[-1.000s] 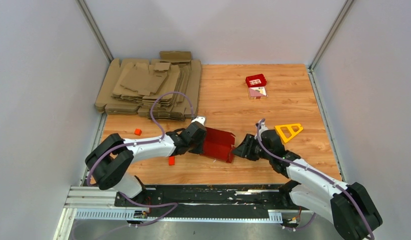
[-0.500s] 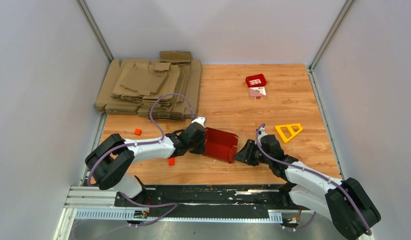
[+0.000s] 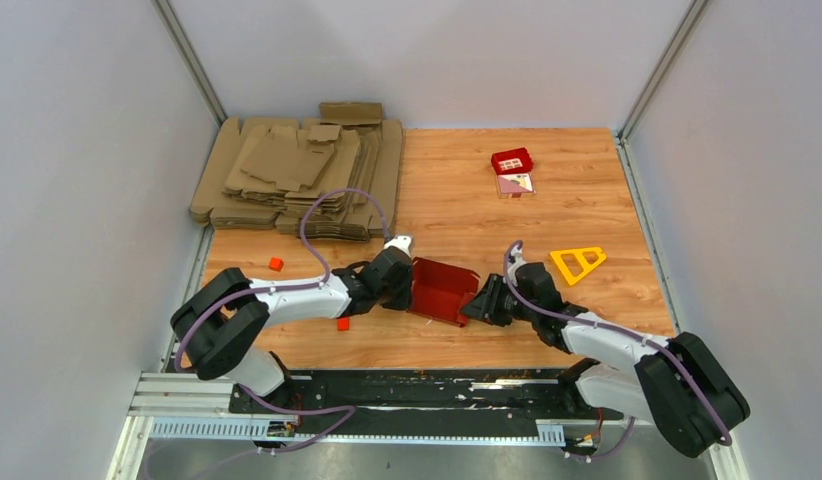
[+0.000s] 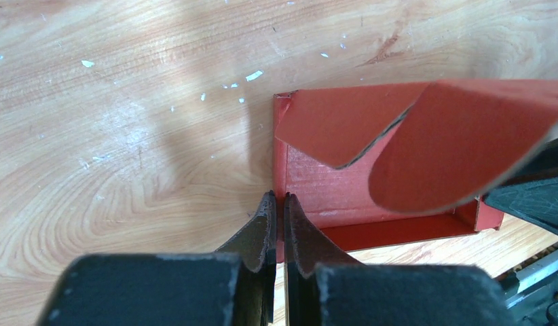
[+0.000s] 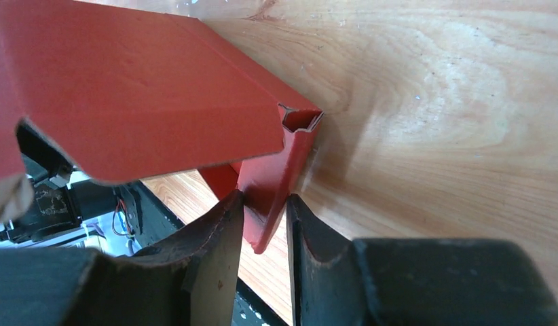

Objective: Fold the paper box

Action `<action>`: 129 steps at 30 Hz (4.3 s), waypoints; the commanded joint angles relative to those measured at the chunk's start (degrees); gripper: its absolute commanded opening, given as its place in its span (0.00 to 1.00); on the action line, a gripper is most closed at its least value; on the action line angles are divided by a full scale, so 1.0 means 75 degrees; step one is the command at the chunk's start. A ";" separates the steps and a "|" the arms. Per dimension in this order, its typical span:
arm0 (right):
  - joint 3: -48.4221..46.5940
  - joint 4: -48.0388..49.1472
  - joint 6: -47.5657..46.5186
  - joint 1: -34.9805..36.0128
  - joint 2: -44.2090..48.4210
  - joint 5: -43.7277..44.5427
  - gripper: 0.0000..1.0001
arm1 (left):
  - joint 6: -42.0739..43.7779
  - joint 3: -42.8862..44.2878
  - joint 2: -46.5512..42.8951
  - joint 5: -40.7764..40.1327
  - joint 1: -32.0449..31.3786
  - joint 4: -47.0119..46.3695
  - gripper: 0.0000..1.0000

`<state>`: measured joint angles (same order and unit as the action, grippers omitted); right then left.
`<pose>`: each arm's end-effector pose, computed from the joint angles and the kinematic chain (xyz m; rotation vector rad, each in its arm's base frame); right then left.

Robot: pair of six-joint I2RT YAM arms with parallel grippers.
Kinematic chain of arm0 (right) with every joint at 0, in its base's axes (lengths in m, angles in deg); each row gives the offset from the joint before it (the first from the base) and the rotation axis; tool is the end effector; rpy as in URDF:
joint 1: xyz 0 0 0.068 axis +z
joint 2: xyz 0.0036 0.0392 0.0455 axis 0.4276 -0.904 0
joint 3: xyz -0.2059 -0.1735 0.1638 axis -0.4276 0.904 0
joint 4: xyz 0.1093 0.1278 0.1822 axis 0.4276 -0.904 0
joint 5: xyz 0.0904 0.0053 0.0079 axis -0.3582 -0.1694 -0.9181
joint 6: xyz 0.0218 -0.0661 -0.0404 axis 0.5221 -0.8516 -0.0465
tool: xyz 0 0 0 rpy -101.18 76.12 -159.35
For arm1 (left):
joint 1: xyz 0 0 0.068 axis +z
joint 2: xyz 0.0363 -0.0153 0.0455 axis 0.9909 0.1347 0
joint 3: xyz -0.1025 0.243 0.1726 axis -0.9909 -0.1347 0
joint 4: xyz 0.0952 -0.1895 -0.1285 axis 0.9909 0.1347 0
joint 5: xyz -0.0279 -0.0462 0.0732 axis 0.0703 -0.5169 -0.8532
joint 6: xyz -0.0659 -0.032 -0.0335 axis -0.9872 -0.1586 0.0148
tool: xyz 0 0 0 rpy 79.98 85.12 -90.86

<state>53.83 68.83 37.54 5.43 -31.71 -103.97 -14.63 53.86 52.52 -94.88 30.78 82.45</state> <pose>0.1462 0.1156 0.1614 0.1433 2.4701 1.0721 0.1920 -0.2285 0.1876 0.1720 2.5125 -0.5706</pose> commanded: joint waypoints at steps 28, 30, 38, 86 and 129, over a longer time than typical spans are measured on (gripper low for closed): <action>-0.2713 -0.4460 -0.2571 0.0610 -0.0720 0.2720 0.23 | -0.1009 -0.0003 -0.0265 -0.0631 -0.1569 -0.0698 0.34; -0.2893 -0.4692 -0.2680 0.0770 -0.0824 0.3232 0.21 | -0.1015 -0.0072 -0.0330 -0.0602 -0.1585 -0.0736 0.36; -0.3076 -0.4919 -0.2879 0.1118 -0.0942 0.4277 0.10 | -0.0886 -0.0333 -0.0876 -0.0502 -0.1589 -0.0606 0.42; -0.2723 -0.3425 -0.3916 0.1316 -0.1146 0.2470 0.13 | 0.2484 0.0575 -0.0840 0.3386 0.1236 -0.1064 0.14; -0.4212 -0.5071 -0.3527 0.2874 -0.2692 0.6222 0.19 | 0.2870 0.0156 -0.0765 0.4454 0.1263 -0.2003 0.13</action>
<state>23.93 31.41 9.96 26.98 -52.49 -58.42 6.44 54.99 46.70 -63.18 40.15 69.01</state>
